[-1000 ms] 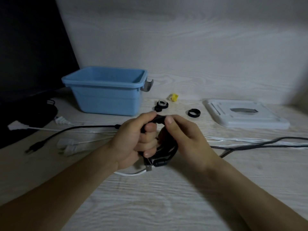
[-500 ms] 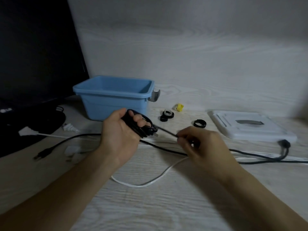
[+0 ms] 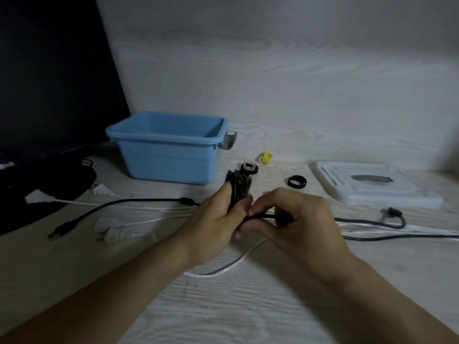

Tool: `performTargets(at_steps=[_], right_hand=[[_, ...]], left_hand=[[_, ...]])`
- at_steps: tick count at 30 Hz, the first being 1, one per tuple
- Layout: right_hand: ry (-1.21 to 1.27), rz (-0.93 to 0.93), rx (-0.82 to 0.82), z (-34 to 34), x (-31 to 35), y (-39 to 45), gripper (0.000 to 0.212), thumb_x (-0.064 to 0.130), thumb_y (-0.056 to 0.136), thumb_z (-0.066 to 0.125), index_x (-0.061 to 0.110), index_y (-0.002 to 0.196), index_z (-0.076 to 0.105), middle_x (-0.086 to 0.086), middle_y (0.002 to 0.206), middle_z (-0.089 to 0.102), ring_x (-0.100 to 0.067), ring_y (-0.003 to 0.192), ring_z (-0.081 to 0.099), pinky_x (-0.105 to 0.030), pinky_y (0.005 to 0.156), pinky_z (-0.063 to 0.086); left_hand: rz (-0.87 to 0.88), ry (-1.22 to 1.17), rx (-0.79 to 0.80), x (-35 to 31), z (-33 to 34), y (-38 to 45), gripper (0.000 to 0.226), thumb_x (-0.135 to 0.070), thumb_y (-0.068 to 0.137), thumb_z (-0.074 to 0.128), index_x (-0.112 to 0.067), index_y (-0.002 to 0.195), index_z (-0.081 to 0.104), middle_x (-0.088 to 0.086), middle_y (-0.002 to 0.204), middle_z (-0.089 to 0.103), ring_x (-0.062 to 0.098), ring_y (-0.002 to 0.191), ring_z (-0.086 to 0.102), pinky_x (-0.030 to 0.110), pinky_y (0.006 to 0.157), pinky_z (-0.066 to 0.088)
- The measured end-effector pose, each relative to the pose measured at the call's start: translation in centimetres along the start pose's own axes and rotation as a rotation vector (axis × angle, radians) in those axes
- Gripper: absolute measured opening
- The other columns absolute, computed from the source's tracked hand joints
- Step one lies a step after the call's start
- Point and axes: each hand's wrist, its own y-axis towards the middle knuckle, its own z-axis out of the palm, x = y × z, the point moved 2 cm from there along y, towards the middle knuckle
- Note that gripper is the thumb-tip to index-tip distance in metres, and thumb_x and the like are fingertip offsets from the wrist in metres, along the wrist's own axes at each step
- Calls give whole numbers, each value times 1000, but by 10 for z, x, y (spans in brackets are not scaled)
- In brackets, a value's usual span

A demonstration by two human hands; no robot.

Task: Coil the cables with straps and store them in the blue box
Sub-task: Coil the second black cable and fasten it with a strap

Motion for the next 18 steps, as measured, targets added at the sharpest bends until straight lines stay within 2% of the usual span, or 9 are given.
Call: performTargets(at_steps=[3, 5, 9, 11, 13, 15, 18], right_hand=[[37, 47, -93, -11, -5, 0, 35, 41, 63, 89, 18, 70, 63, 16, 64, 59, -2, 53, 52, -12, 51, 39], [21, 4, -68, -13, -6, 2, 34, 41, 67, 86, 15, 72, 65, 12, 67, 62, 0, 57, 53, -10, 54, 40], [9, -50, 17, -11, -11, 5, 23, 32, 77, 80, 12, 77, 71, 9, 73, 61, 5, 64, 52, -6, 61, 36], [23, -17, 19, -14, -16, 6, 22, 35, 81, 77, 13, 80, 73, 7, 74, 64, 0, 64, 54, -8, 61, 37], [15, 10, 14, -17, -21, 6, 19, 35, 85, 72, 16, 82, 74, 9, 76, 63, 3, 66, 54, -7, 63, 36], [-19, 35, 28, -19, -25, 6, 18, 33, 89, 67, 17, 85, 74, 14, 78, 61, 6, 69, 54, -6, 65, 35], [-28, 127, 40, -23, -30, 5, 20, 36, 95, 61, 21, 90, 72, 15, 81, 65, 3, 75, 59, -6, 67, 39]], left_hand=[[-22, 20, 118, -13, -1, -4, 42, -57, 90, 44, -19, 74, 50, -4, 57, 47, 14, 55, 42, 32, 53, 31], [75, 141, 158, -23, 0, -6, 44, -51, 94, 46, -14, 69, 49, -11, 54, 42, 8, 52, 39, 29, 51, 30], [94, 225, 150, -30, -7, -5, 46, -44, 97, 44, -15, 62, 47, -14, 49, 40, 1, 46, 37, 17, 48, 29], [72, 211, 124, -28, -12, -5, 49, -45, 99, 44, -16, 59, 44, -12, 47, 38, 2, 44, 35, 18, 46, 28], [50, 220, 64, -24, -16, -4, 55, -51, 98, 46, -14, 56, 40, -10, 46, 36, 5, 42, 33, 23, 45, 29], [-17, 113, 13, -23, -17, -2, 55, -56, 90, 50, -17, 53, 40, -7, 44, 34, 10, 39, 32, 26, 44, 28], [-153, -225, -73, -23, -20, 2, 49, -49, 87, 50, -23, 47, 38, -3, 38, 25, 14, 33, 23, 25, 41, 32]])
